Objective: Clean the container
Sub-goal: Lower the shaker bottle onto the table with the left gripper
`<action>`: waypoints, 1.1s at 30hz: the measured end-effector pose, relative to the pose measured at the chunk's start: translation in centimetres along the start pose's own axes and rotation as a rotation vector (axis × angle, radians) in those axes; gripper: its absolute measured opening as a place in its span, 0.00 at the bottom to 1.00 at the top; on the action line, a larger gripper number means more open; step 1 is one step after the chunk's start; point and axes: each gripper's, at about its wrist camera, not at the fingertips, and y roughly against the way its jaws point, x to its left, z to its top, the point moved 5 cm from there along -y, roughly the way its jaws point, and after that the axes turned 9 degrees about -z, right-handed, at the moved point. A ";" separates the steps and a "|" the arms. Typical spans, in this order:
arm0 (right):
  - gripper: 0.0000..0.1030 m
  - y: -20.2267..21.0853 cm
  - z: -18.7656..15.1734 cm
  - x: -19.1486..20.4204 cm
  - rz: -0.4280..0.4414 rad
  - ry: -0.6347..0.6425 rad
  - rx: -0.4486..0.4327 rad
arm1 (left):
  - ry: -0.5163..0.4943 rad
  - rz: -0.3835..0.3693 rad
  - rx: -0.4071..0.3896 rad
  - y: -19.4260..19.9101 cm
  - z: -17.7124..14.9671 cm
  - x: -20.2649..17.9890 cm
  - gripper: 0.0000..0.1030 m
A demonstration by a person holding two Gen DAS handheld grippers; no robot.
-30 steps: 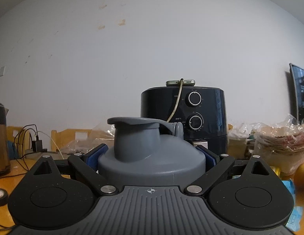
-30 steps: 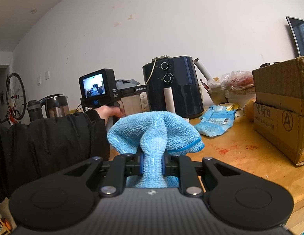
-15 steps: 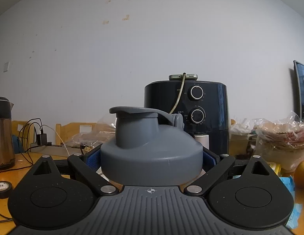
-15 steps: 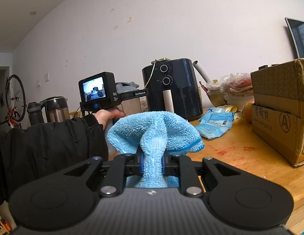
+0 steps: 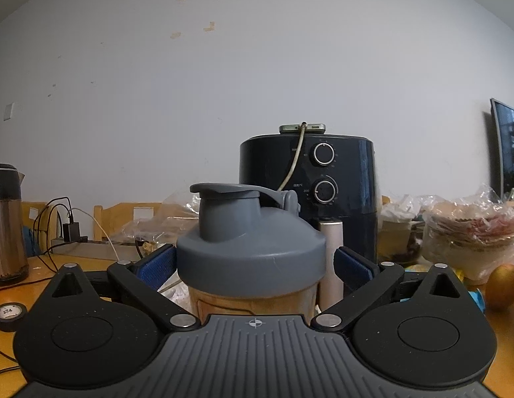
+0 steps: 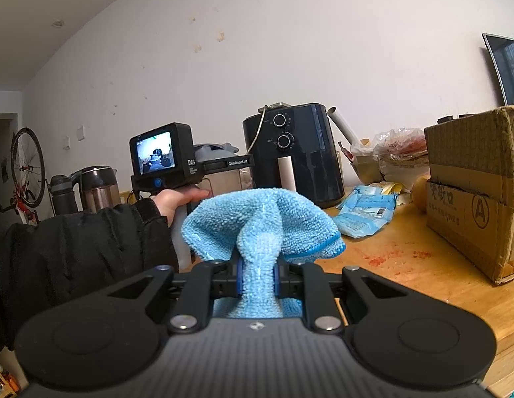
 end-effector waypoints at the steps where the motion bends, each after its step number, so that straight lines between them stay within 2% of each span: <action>1: 0.12 0.0 0.1 -0.1 0.000 0.002 -0.001 | -0.005 -0.002 0.002 0.3 0.0 -0.1 1.00; 24: 0.13 0.0 1.4 0.4 0.011 0.048 -0.021 | -0.052 -0.053 -0.009 13.3 3.4 -1.0 1.00; 28: 0.13 0.1 1.6 0.6 0.012 0.055 -0.022 | -0.070 -0.041 0.038 14.7 3.2 -1.2 1.00; 33: 0.13 0.2 1.8 0.8 0.014 0.067 -0.021 | -0.027 -0.047 0.072 16.5 2.7 -0.8 1.00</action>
